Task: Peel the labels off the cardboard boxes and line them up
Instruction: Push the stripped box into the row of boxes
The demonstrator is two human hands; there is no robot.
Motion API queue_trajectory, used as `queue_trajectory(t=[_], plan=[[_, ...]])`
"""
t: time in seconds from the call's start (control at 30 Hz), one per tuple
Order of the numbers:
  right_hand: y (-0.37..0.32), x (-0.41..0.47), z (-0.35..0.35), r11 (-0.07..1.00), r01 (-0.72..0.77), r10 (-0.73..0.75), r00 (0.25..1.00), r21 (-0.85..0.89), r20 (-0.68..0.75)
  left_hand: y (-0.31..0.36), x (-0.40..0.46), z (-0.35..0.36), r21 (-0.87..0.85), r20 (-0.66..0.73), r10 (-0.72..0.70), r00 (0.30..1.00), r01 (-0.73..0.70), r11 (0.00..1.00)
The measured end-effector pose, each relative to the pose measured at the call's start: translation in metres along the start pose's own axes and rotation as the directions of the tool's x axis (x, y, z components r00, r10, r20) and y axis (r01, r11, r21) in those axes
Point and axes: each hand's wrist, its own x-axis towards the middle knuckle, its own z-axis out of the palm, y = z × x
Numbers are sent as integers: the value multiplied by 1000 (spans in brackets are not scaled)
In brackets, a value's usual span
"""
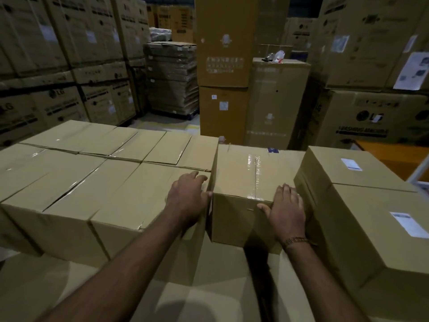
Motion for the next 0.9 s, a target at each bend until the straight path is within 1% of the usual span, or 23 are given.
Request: queue_trajectory(t=[0.17,0.3,0.37,0.47,0.63,0.9], plan=[[-5,37,7,999,4,-4,1000,37,3,2,39,14,69,68,11,998,-15,997],[-11,63,15,999,6,-5,1000,44,-22,-2,69,23,213,173,20,985,-58,975],[-14,74,18,999,10,-8,999,51,-32,-4,78,27,249,203,-2,979,-49,967],[-17,88,25,998,19,-17,999,55,-37,-3,83,34,257,190,-48,981,-3,966],[-20,104,31,996,37,-32,998,86,-56,2,81,32,286,148,-58,987,13,958],[-20,110,36,994,78,-72,994,80,-79,4,82,35,301,140,-57,988,12,954]])
